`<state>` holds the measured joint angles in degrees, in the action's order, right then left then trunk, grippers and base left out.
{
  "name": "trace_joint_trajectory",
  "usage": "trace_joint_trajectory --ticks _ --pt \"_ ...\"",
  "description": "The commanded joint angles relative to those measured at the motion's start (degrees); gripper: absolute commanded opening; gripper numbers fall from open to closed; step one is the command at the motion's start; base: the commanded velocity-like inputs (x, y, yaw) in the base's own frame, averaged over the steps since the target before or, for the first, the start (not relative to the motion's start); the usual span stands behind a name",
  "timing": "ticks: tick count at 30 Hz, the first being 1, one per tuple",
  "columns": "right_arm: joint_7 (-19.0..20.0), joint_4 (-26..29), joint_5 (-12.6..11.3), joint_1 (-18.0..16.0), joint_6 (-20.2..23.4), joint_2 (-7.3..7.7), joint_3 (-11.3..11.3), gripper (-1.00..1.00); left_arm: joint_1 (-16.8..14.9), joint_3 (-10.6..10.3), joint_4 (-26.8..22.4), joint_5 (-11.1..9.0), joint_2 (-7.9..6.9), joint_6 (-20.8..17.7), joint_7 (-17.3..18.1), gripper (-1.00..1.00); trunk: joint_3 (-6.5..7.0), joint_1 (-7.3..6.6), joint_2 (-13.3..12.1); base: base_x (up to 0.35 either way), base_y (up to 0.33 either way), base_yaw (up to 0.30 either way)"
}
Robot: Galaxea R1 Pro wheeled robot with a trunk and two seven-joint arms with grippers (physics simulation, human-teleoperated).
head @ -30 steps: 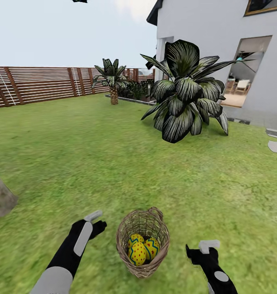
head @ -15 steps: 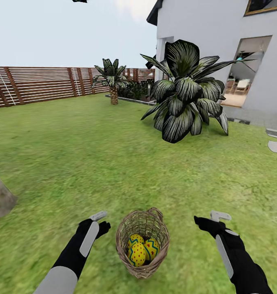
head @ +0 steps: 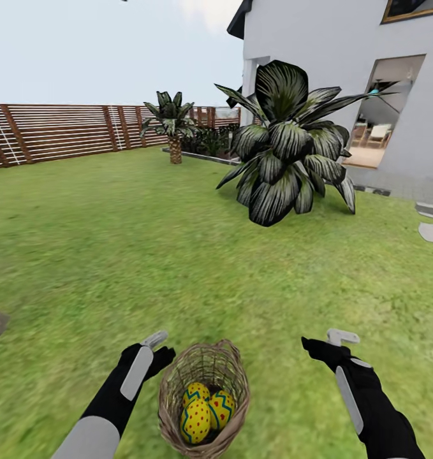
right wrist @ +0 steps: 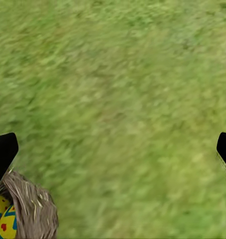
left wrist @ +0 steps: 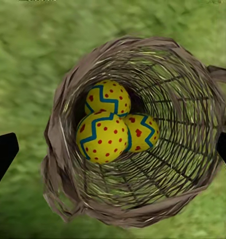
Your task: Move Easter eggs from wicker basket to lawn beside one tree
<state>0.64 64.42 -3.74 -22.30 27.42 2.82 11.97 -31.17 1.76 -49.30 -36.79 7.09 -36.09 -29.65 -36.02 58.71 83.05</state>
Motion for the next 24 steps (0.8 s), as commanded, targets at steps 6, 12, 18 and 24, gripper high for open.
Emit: trace_joint_trajectory --ticks 6,12,18,24 --pt "0.1 0.0 -0.4 0.0 0.2 -0.08 0.1 1.00 0.0 0.3 5.1 -0.6 -0.02 4.3 -0.5 1.00 -0.06 0.01 0.0 0.043 -0.040 0.000" --pt "0.0 0.0 -0.3 0.0 0.1 -0.09 0.1 1.00 0.0 0.3 13.1 -0.9 0.19 12.2 -0.5 1.00 -0.06 0.01 0.0 0.002 -0.002 0.000" --pt "0.0 -0.1 -0.3 0.0 0.1 -0.10 0.1 1.00 0.0 0.3 17.7 -3.7 0.51 19.0 -0.5 1.00 -0.06 0.01 0.0 0.000 0.000 0.000" --pt "0.0 -0.2 -0.3 0.0 0.1 -0.13 0.1 1.00 0.0 0.1 19.1 -4.1 1.18 21.1 -0.2 1.00 -0.06 0.01 0.0 0.000 0.000 0.000"
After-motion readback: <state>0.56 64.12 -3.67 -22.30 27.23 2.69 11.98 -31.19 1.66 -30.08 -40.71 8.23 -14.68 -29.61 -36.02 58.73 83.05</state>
